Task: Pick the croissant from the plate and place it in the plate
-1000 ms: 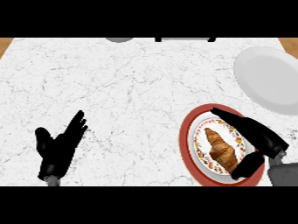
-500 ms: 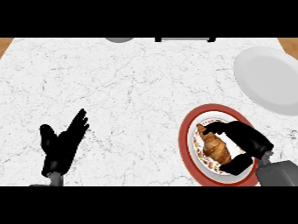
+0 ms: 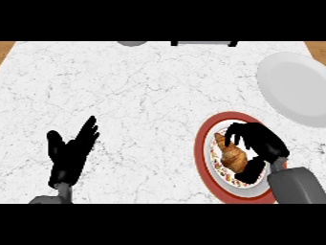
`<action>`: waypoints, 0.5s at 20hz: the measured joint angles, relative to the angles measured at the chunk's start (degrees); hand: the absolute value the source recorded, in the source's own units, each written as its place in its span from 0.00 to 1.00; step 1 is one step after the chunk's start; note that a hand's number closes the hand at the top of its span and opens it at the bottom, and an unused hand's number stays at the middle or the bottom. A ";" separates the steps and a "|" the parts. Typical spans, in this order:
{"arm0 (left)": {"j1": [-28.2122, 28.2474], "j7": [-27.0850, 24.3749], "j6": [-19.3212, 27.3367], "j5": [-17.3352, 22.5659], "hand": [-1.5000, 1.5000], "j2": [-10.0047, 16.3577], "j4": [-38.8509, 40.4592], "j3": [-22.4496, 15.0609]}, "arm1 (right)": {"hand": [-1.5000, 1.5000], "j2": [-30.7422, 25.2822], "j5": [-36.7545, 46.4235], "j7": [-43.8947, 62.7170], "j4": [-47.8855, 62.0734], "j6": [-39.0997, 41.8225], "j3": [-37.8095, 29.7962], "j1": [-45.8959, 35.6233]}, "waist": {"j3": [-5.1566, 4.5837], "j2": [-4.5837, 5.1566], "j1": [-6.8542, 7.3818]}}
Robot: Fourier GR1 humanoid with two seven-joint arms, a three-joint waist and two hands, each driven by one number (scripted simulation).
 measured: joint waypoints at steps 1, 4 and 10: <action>-0.06 0.02 -0.12 -0.17 0.50 0.07 -0.04 -0.21 | 1.00 1.80 0.84 4.55 0.73 -1.33 -1.26 -1.29 | -0.01 0.11 0.32; -0.22 -0.12 -0.48 -0.17 0.50 0.19 -0.20 -0.38 | 1.00 5.83 3.92 17.47 2.47 -6.86 -5.60 -4.91 | -0.04 0.47 1.16; -0.77 0.32 -1.03 -0.58 0.50 -0.09 -0.55 -1.59 | 1.00 11.50 14.31 37.48 4.07 -24.20 -9.37 -15.71 | 0.16 0.86 3.40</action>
